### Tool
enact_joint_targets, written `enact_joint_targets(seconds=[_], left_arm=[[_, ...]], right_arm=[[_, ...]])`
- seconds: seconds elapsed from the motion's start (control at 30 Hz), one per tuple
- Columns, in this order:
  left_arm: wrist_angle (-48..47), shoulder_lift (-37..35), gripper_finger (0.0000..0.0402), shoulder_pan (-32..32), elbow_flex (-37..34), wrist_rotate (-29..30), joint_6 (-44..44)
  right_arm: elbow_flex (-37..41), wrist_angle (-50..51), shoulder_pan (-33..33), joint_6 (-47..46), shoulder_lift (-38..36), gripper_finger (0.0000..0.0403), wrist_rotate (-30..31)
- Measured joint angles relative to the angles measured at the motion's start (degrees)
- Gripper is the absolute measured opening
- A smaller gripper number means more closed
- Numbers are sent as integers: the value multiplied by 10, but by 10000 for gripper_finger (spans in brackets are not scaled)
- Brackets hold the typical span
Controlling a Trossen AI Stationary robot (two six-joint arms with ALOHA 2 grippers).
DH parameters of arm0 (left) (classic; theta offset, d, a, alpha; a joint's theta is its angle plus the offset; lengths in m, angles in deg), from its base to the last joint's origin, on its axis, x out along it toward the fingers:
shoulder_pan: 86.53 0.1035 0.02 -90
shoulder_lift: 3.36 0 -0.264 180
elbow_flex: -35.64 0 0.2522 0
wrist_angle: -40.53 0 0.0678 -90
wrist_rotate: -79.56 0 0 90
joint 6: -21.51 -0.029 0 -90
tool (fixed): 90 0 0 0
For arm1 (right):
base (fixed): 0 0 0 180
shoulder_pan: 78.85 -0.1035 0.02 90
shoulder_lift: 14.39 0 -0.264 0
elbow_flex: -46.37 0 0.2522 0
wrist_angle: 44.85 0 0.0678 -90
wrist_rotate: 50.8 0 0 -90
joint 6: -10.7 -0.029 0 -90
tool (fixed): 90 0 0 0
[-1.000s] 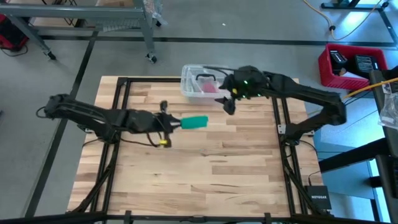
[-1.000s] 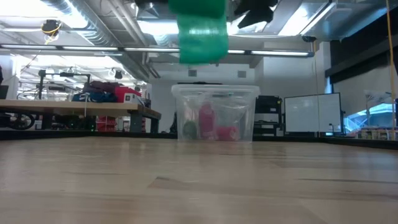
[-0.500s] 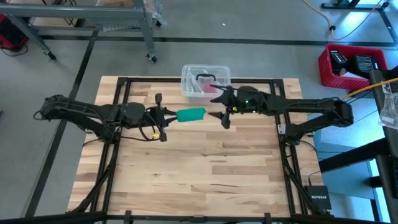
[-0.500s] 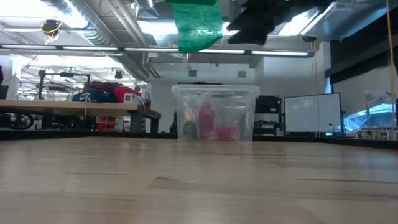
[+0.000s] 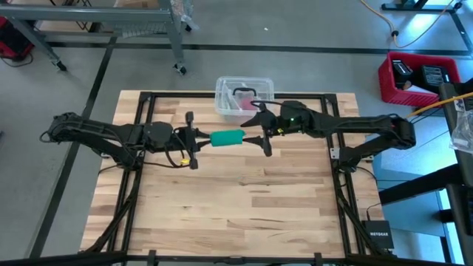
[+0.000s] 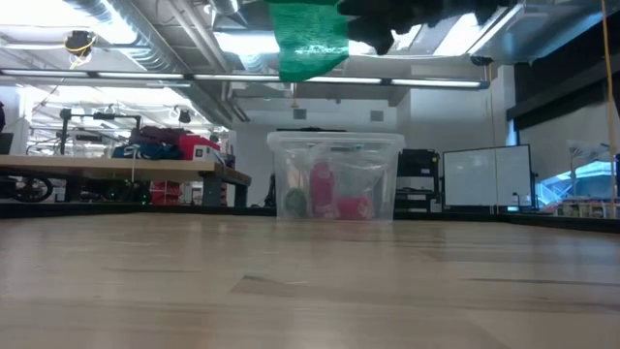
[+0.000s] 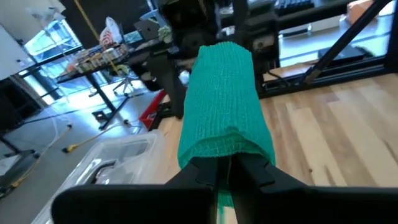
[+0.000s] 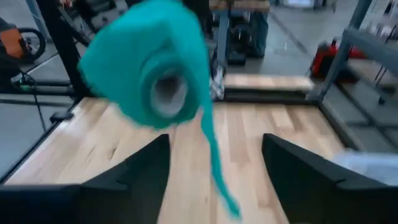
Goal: Roll bandage
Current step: Roll the green bandage
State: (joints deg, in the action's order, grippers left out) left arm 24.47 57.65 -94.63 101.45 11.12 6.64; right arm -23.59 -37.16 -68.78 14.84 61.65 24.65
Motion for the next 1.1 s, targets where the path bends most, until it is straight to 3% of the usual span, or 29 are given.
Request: enact_joint_targets(seconds=[0.3, 0.43, 0.7, 1.0, 1.1], left_arm=[[4, 0, 13, -1, 0, -8, 14], [5, 0, 13, -1, 0, -45, 24], [-5, 0, 13, -1, 0, -85, 44], [-23, 1, 13, 0, 0, -85, 55], [-27, 1, 13, 6, 0, -73, 57]], right_arm=[[0, -48, 0, 75, 30, 93, 0], [0, -57, 0, 125, 29, 13, 25], [-35, -74, 0, 198, 29, 16, 61], [-108, -71, 0, 264, 28, 14, 59], [-128, -57, -8, 265, 28, 5, 34]])
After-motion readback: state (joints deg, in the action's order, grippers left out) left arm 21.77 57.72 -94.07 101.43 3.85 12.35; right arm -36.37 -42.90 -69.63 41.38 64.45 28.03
